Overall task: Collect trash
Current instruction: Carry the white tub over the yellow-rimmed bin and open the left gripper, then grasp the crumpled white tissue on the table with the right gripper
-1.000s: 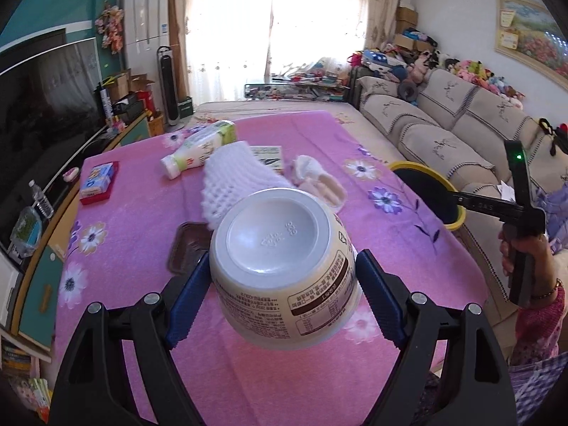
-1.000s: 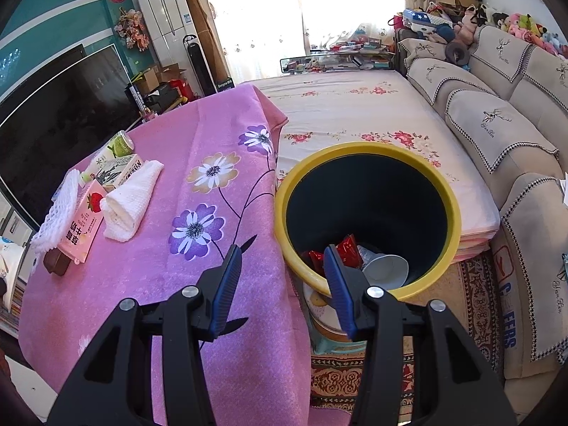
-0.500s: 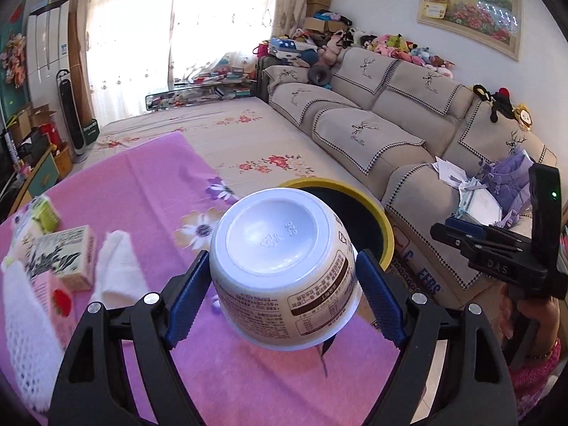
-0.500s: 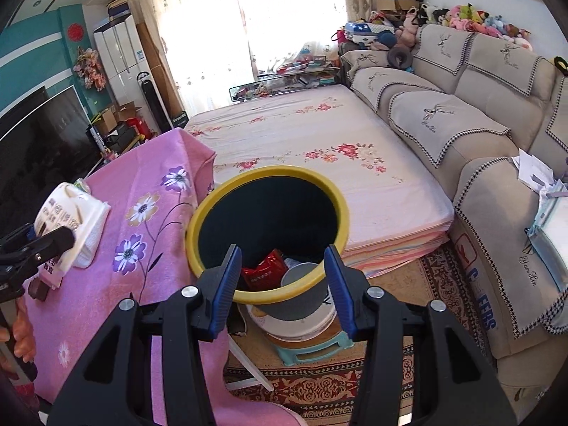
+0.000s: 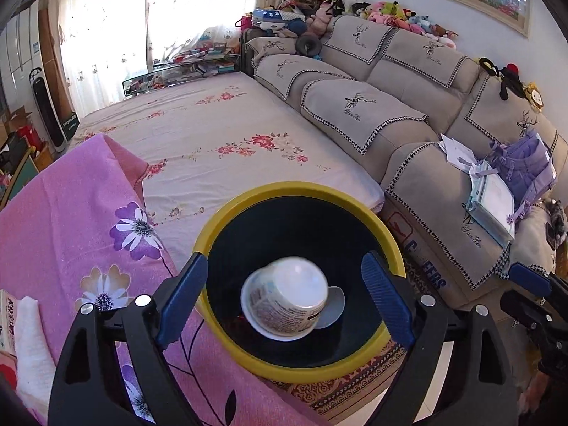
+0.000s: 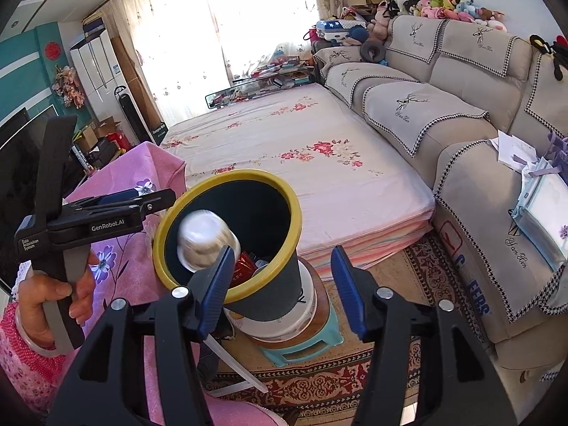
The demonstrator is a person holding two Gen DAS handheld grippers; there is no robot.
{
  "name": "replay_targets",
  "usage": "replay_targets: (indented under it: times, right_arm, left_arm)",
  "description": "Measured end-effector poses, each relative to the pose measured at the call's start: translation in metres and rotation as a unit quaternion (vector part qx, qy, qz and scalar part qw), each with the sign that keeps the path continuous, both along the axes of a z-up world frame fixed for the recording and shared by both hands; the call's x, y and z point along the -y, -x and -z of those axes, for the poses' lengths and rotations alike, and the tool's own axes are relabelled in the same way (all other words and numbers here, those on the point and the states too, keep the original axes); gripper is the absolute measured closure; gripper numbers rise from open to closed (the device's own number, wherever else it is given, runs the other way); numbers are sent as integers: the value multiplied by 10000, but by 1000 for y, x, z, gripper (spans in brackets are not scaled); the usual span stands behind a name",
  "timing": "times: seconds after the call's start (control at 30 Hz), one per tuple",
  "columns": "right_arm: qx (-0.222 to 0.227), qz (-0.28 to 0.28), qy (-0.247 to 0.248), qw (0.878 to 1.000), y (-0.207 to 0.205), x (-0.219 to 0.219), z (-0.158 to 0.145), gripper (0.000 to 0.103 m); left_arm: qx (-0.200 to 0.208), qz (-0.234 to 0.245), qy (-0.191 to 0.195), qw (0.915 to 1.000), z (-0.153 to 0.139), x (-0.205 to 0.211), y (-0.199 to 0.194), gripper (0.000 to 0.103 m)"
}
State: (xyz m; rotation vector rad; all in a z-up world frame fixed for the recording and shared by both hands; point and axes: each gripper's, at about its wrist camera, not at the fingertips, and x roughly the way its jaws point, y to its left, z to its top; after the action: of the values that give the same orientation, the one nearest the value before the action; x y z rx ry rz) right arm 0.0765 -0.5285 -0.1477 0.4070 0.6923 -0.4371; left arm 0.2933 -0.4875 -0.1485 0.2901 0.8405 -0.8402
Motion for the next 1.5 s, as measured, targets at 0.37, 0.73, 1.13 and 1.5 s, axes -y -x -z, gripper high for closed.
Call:
replay_targets:
  times: [0.37, 0.73, 1.13, 1.5]
  right_arm:
    - [-102, -456, -82, 9989, -27, -26, 9, 49]
    - [-135, -2094, -81, 9777, -110, -128, -6, 49]
    - [-671, -3460, 191, 9356, -224, -266, -4, 49]
    - [-1253, -3535, 170, 9268, -270, -298, 29, 66]
  left_arm:
    - [496, -760, 555, 9943, -59, -148, 64, 11]
    - [760, -2131, 553, 9725, -74, -329, 105, 10]
    - [567, -3038, 673, 9487, -58, -436, 111, 8]
    - [362, -3179, 810, 9440, -52, -455, 108, 8]
